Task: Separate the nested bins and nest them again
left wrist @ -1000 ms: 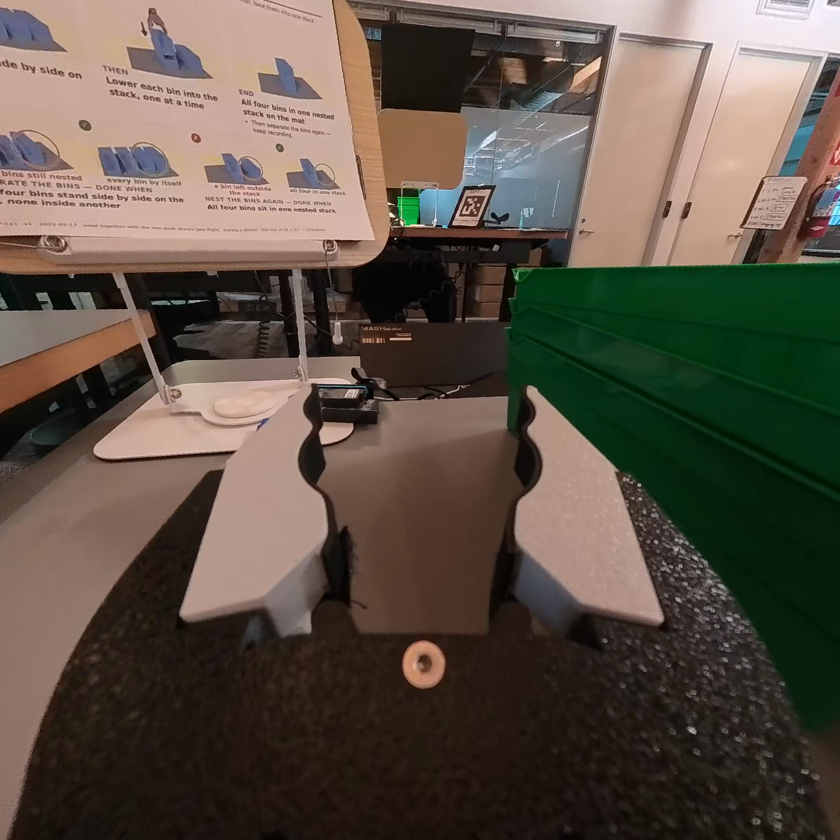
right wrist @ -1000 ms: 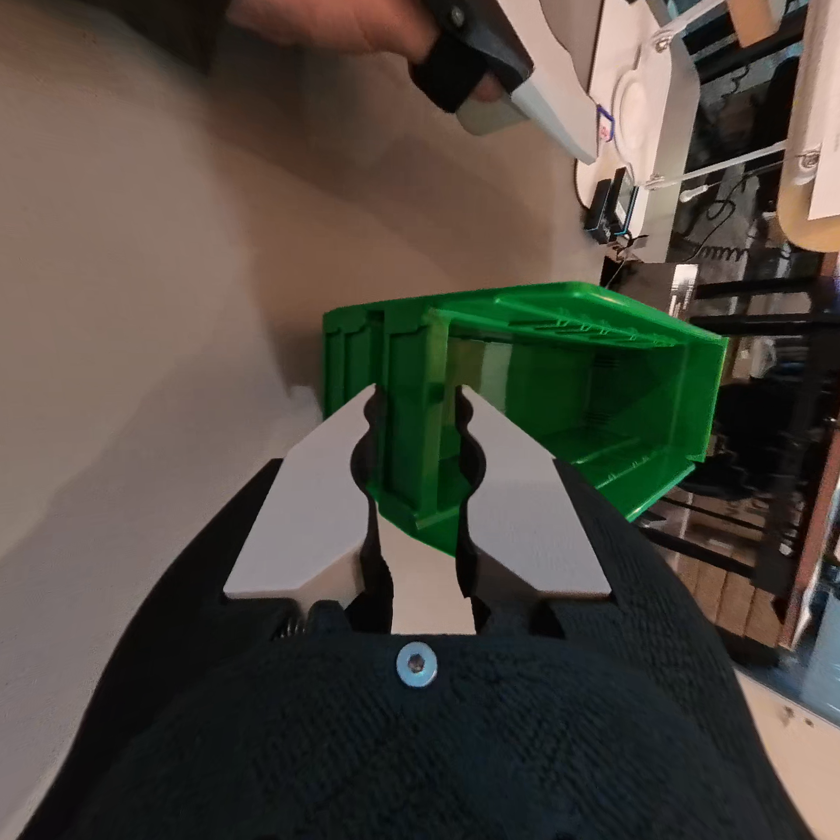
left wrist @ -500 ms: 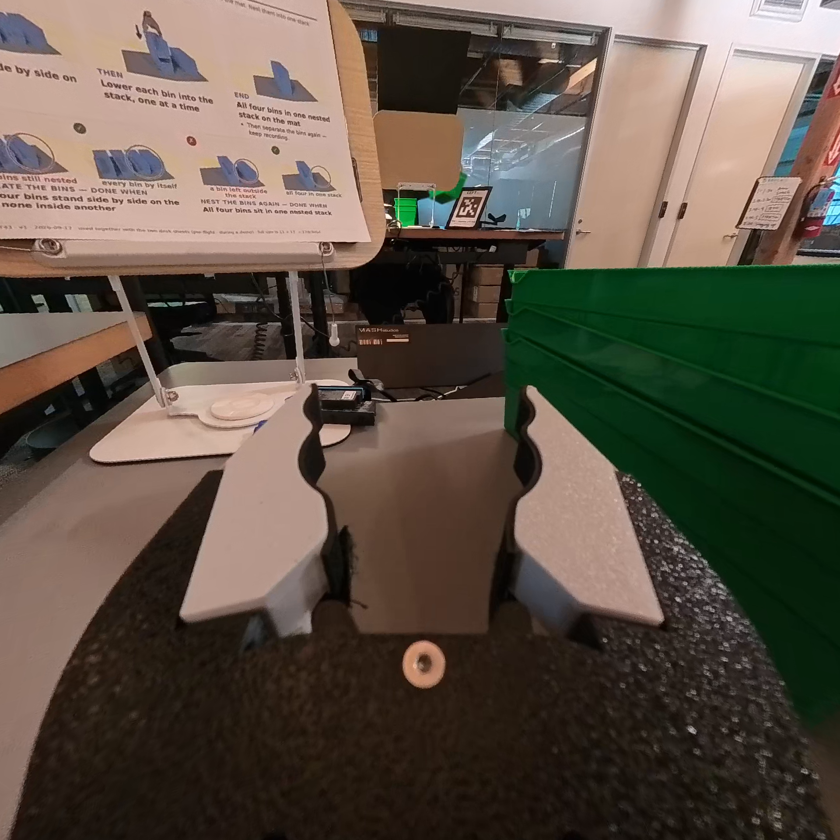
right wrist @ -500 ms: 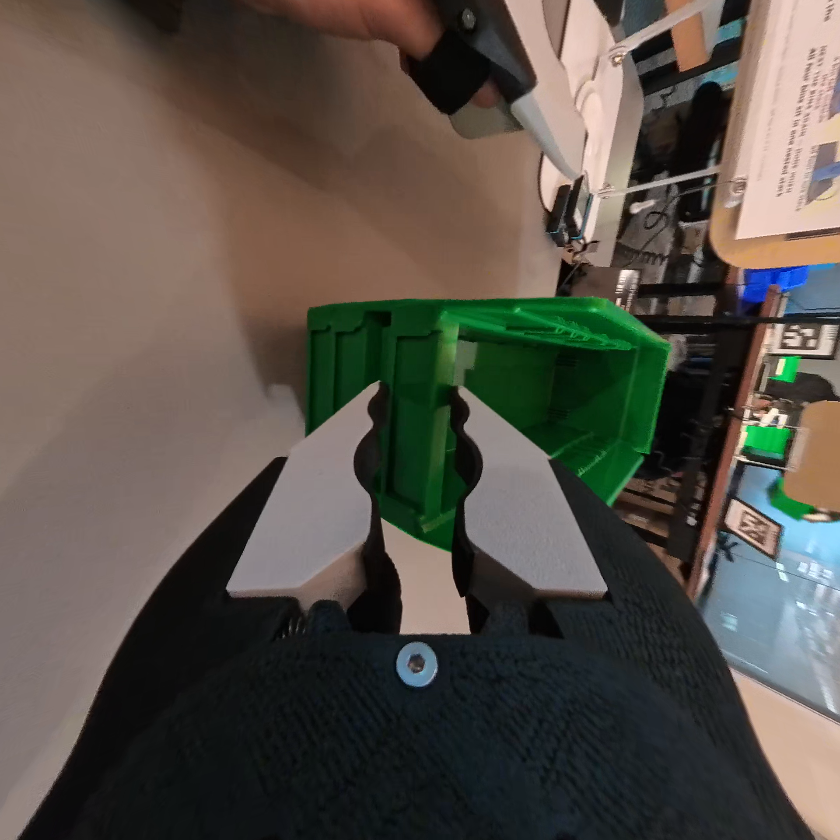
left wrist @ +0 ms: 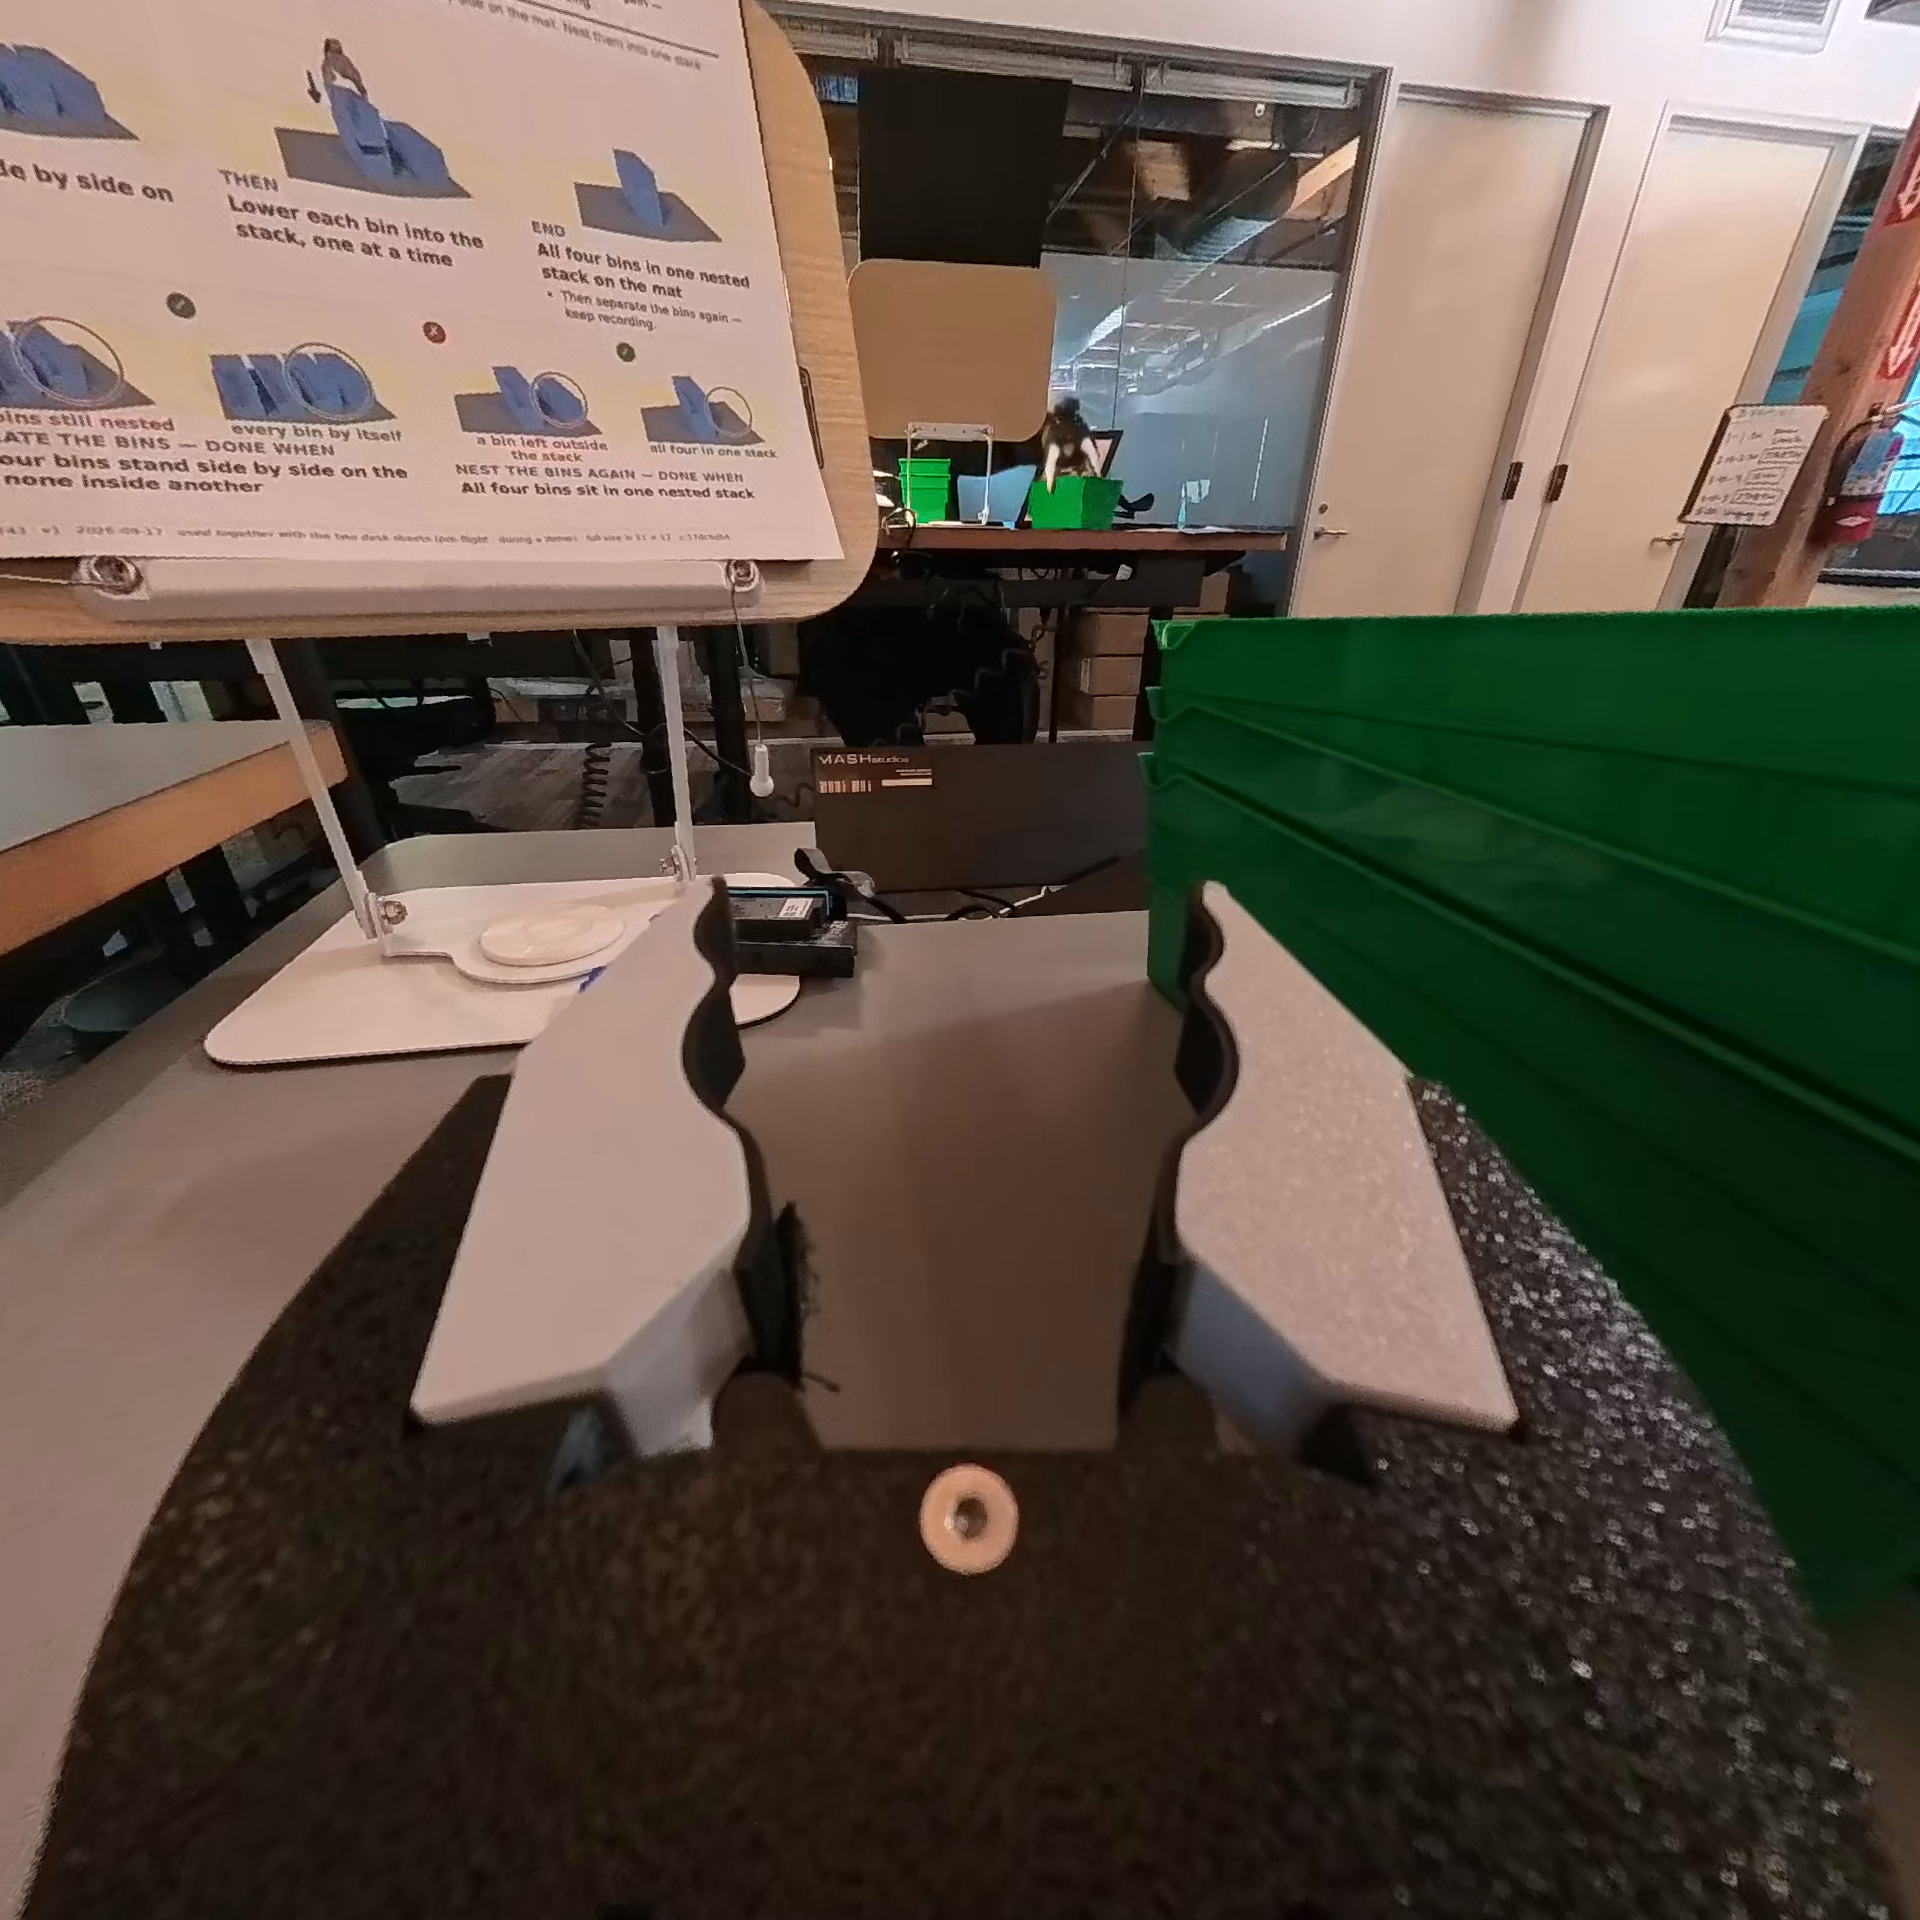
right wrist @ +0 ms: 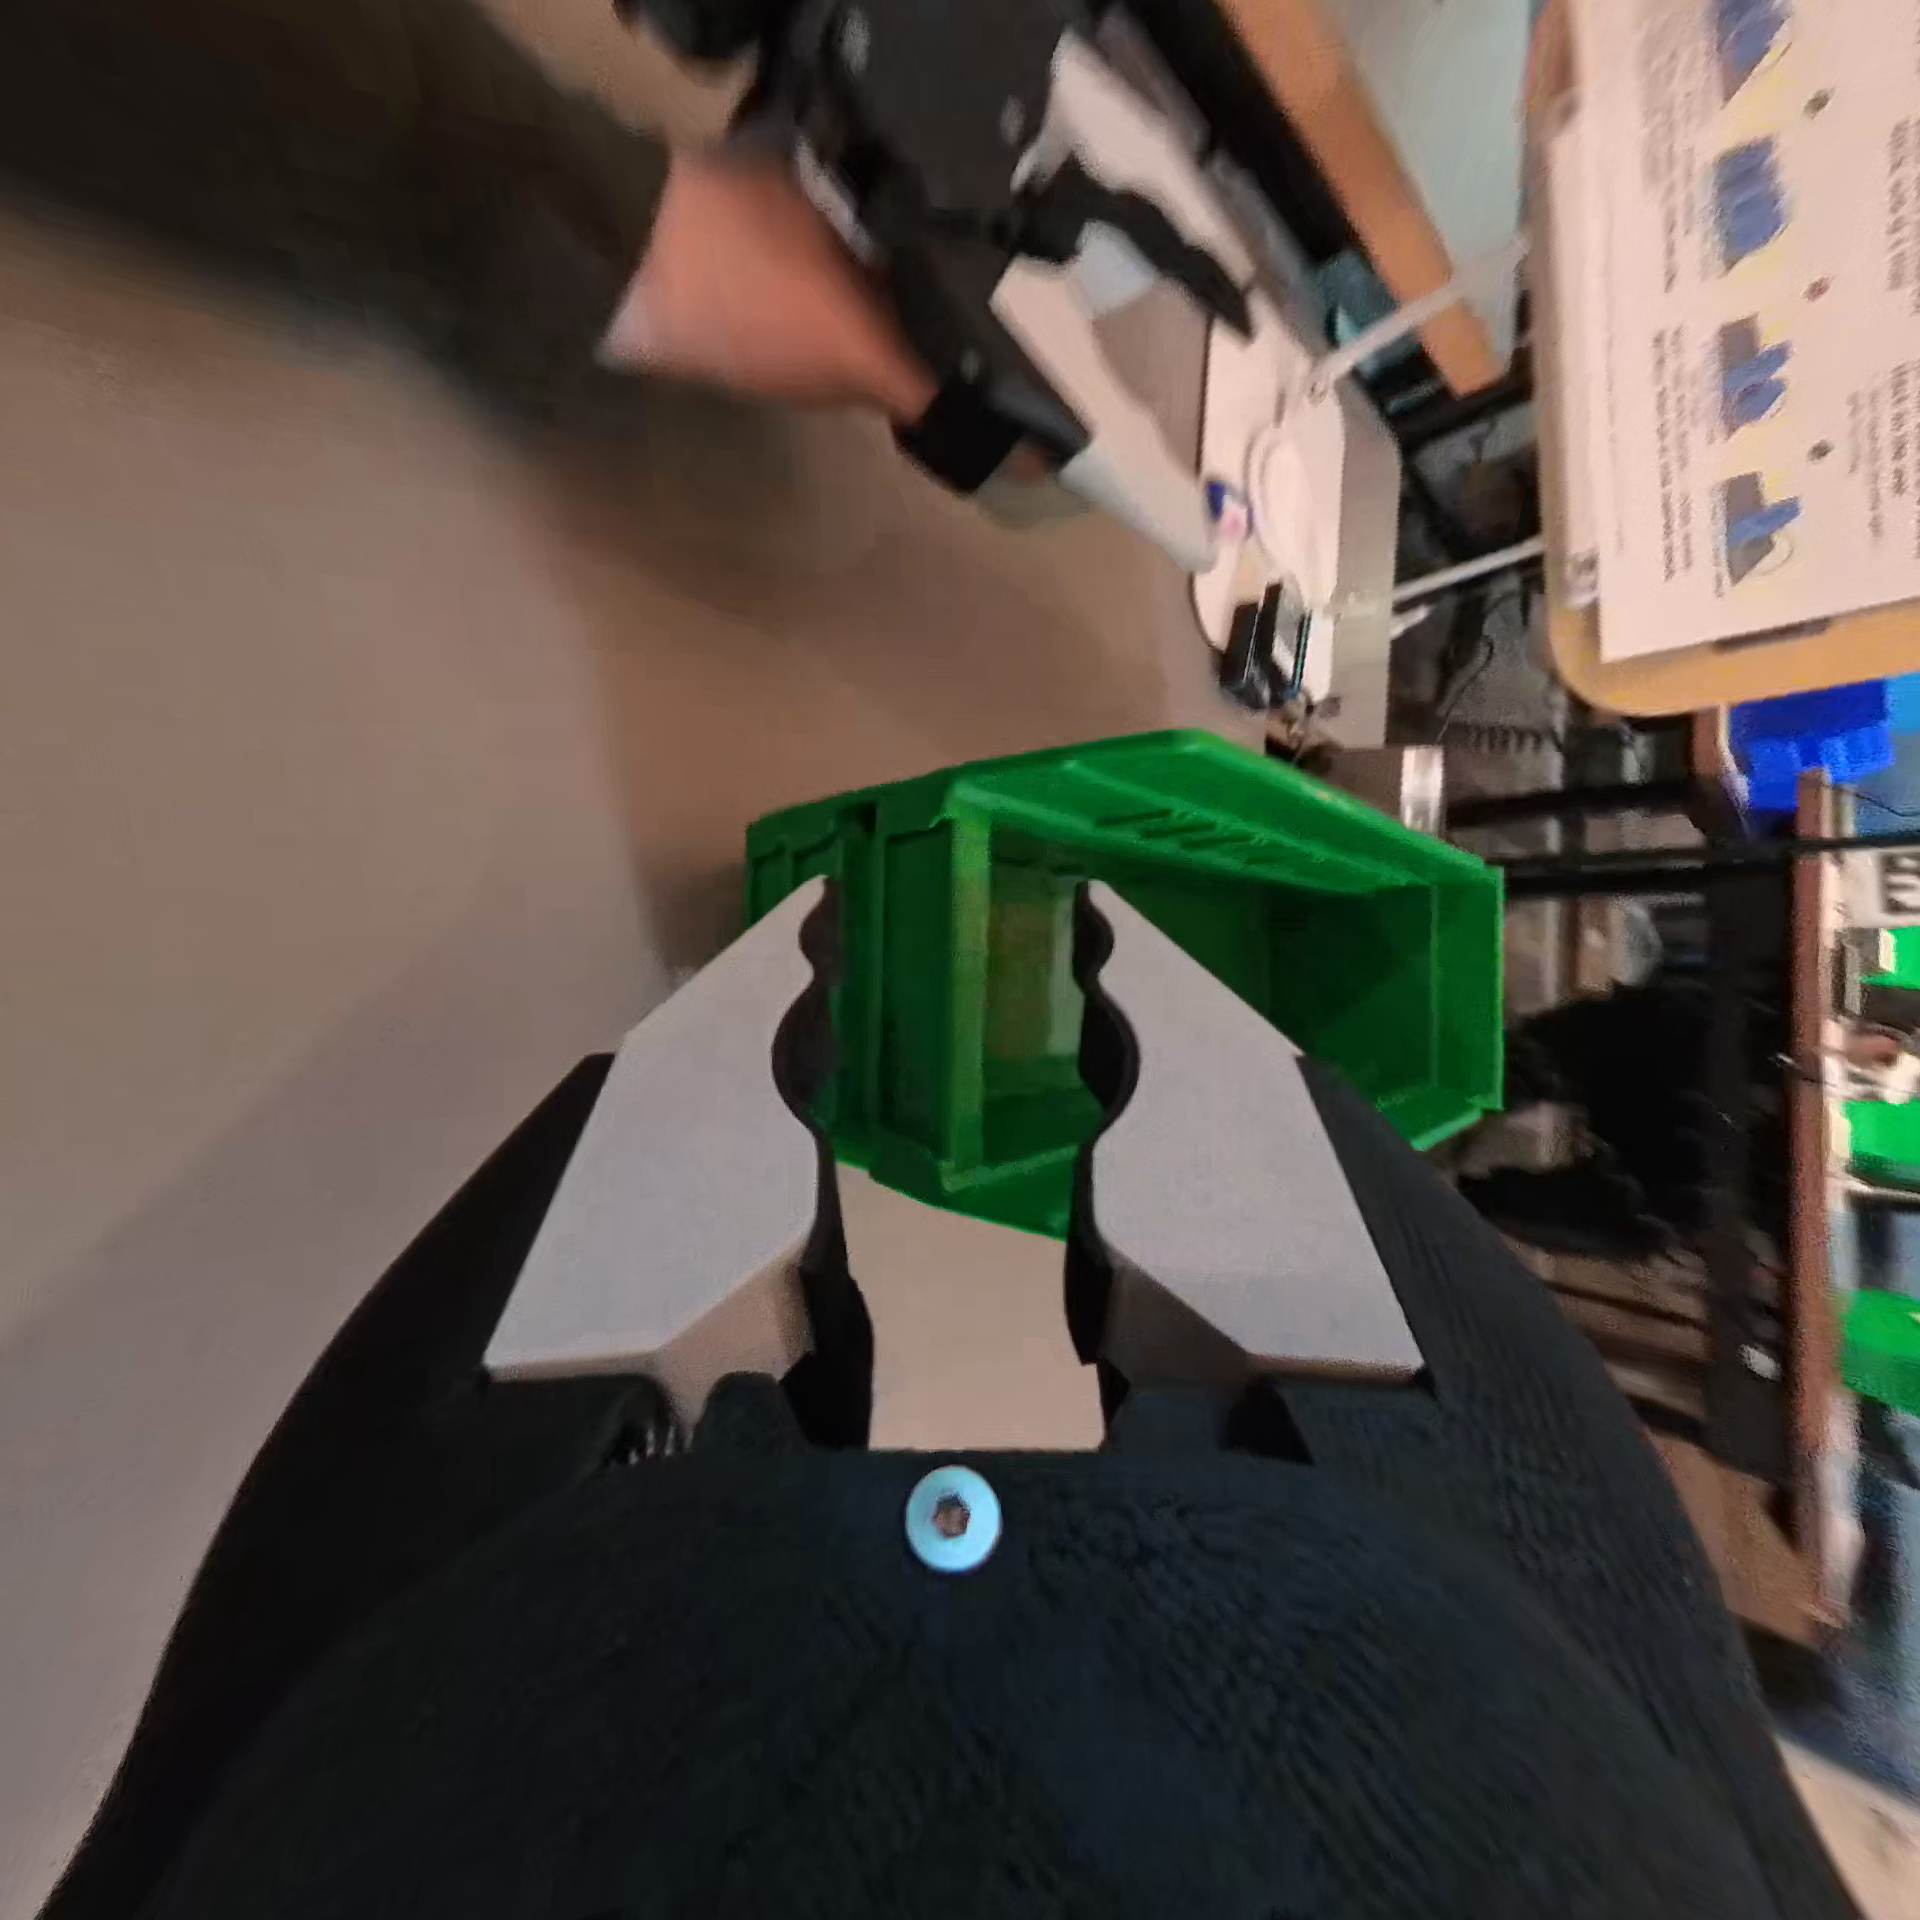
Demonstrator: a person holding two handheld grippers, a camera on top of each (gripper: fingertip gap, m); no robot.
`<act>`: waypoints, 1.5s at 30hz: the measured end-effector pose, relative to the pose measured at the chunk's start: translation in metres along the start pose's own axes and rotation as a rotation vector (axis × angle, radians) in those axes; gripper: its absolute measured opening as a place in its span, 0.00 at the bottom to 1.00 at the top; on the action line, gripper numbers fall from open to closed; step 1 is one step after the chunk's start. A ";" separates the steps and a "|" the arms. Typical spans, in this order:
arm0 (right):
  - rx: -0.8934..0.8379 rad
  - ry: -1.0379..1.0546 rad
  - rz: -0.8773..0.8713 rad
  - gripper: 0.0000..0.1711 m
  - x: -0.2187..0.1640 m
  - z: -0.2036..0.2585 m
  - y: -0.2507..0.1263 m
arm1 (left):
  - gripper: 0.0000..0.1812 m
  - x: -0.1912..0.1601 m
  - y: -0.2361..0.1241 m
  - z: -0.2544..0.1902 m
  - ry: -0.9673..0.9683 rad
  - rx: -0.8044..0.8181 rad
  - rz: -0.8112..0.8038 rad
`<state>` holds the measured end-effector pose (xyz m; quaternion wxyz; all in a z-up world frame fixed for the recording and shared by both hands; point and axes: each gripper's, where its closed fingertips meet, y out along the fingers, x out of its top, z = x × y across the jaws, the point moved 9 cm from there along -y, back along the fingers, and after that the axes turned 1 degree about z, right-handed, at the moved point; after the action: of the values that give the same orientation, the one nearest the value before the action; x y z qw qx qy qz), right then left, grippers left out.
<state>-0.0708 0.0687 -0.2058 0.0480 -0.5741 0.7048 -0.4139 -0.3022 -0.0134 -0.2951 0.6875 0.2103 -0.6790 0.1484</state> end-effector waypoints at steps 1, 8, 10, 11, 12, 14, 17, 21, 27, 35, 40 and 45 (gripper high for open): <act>0.025 0.047 -0.049 0.28 0.001 -0.010 -0.010 | 0.46 0.000 0.000 0.000 0.000 0.002 -0.001; 0.135 0.580 0.089 0.37 -0.041 -0.109 -0.013 | 0.46 0.001 -0.001 0.001 -0.003 0.006 -0.005; 0.188 0.821 0.225 0.38 -0.063 -0.130 0.004 | 0.46 0.002 -0.001 0.001 -0.002 0.003 -0.008; 0.228 0.867 0.296 0.38 -0.072 -0.135 0.014 | 0.46 0.002 -0.001 0.000 0.001 0.003 -0.008; 0.254 0.911 0.352 0.37 -0.080 -0.139 0.024 | 0.46 0.002 0.000 0.000 0.004 0.001 -0.006; 0.353 0.999 0.424 0.31 -0.089 -0.141 0.041 | 0.46 0.001 0.000 -0.001 0.006 -0.003 -0.001; 0.422 1.066 0.486 0.18 -0.097 -0.144 0.059 | 0.46 0.000 0.001 -0.002 0.005 -0.006 0.003; 0.432 1.139 0.479 0.09 -0.098 -0.148 0.063 | 0.46 0.001 0.000 0.000 -0.005 -0.003 -0.003; 0.369 1.212 0.384 0.07 -0.101 -0.142 0.059 | 0.46 0.000 0.002 -0.002 -0.009 -0.014 0.000; 0.185 1.235 0.264 0.04 -0.102 -0.139 0.050 | 0.46 -0.002 0.003 -0.005 -0.003 -0.022 0.009; 0.108 1.253 0.232 0.03 -0.103 -0.140 0.047 | 0.46 -0.003 0.004 -0.004 -0.005 -0.022 0.016; 0.109 1.275 0.236 0.04 -0.109 -0.130 0.058 | 0.46 -0.004 0.004 -0.006 0.003 -0.027 0.020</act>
<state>-0.1495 0.2298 -0.2023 -0.3053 -0.1313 0.6315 -0.7005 -0.2993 -0.0067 -0.2982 0.6899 0.1939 -0.6819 0.1465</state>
